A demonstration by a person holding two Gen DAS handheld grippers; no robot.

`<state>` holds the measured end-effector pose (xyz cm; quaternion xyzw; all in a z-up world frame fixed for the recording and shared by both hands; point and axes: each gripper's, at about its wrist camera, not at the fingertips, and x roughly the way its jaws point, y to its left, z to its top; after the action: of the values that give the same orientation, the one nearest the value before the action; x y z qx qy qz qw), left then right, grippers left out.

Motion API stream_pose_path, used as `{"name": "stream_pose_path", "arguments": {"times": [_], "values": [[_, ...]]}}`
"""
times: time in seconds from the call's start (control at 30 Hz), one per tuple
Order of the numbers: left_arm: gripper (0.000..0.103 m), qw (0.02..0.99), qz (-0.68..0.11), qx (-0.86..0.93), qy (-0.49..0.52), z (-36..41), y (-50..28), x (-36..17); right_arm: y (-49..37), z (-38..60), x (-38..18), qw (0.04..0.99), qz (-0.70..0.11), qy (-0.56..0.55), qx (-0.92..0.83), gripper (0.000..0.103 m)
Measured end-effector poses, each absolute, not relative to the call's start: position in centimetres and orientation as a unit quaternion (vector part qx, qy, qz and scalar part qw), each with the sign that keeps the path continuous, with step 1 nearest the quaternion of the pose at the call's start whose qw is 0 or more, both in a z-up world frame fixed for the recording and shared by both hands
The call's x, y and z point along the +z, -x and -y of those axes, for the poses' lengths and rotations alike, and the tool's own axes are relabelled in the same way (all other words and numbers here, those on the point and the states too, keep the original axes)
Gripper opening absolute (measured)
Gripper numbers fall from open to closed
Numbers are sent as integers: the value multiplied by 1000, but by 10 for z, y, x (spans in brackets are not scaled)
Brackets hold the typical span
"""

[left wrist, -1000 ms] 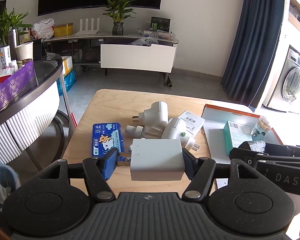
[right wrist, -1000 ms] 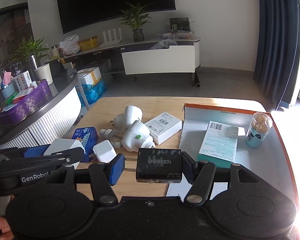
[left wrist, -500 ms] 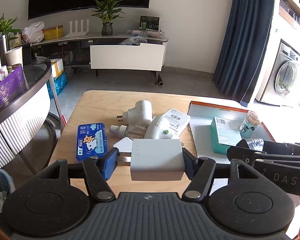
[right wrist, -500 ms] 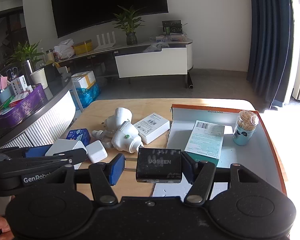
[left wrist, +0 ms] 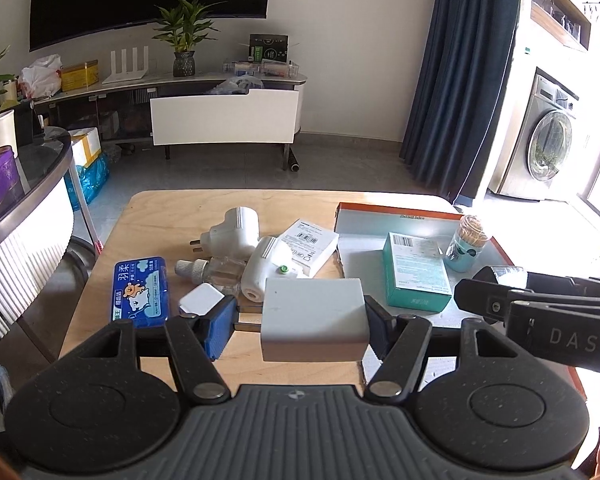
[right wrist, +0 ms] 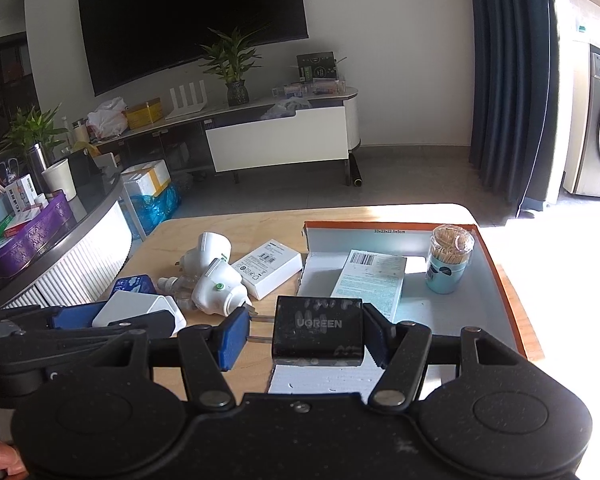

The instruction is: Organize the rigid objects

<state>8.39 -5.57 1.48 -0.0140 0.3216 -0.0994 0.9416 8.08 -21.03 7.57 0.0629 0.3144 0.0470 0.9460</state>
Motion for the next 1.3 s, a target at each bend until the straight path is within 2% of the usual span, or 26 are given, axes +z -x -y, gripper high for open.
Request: {"name": "stream_pose_path", "arguments": {"times": [1.3], "values": [[66, 929, -327, -175, -5, 130, -91, 13, -67, 280, 79, 950, -295, -97, -28, 73]]}}
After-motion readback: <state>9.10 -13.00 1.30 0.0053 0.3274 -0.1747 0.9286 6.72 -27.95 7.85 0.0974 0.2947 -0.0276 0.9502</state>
